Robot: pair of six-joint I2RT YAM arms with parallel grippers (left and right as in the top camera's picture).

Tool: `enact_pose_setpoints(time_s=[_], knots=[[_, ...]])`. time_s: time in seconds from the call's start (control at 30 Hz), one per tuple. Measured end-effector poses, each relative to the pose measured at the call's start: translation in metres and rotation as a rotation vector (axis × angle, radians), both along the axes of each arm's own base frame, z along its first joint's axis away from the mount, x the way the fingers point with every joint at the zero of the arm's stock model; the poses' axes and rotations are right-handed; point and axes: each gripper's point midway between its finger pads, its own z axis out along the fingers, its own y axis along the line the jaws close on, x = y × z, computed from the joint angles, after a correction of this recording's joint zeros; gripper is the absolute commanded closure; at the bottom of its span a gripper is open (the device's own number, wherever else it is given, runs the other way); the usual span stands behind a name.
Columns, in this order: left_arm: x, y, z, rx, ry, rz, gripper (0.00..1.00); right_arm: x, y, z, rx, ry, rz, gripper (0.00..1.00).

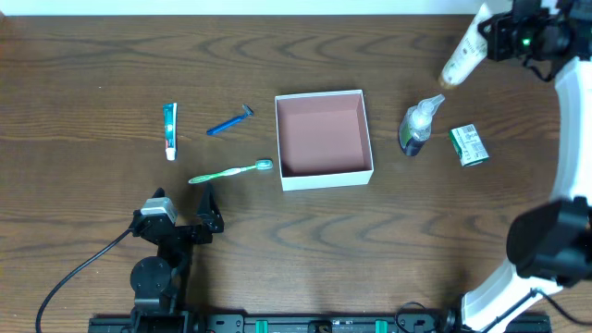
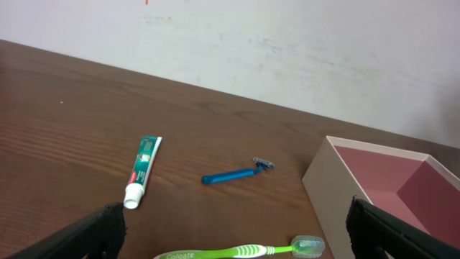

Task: Pack container
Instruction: 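Grasp the Pantene tube's top end with the right gripper and lift, then carry the tube over the box and lower it upright inside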

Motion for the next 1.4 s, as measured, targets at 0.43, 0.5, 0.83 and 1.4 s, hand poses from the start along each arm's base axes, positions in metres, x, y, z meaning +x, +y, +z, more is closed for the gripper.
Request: enact_pose_setpoints(time_s=[0.43, 0.5, 0.83, 1.4], knots=[[0.000, 0.000, 0.000, 0.000, 0.000, 0.000, 0.02, -0.020, 0.056, 0.056, -0.044, -0.117, 0.074, 0.99], [0.000, 0.000, 0.000, 0.000, 0.000, 0.000, 0.02, -0.024, 0.080, 0.063, -0.049, -0.135, 0.117, 0.99], [0.000, 0.000, 0.000, 0.000, 0.000, 0.000, 0.02, -0.049, 0.182, 0.077, 0.016, -0.143, 0.265, 0.99], [0.000, 0.000, 0.000, 0.000, 0.000, 0.000, 0.02, -0.082, 0.245, 0.037, 0.052, 0.078, 0.086, 0.99]])
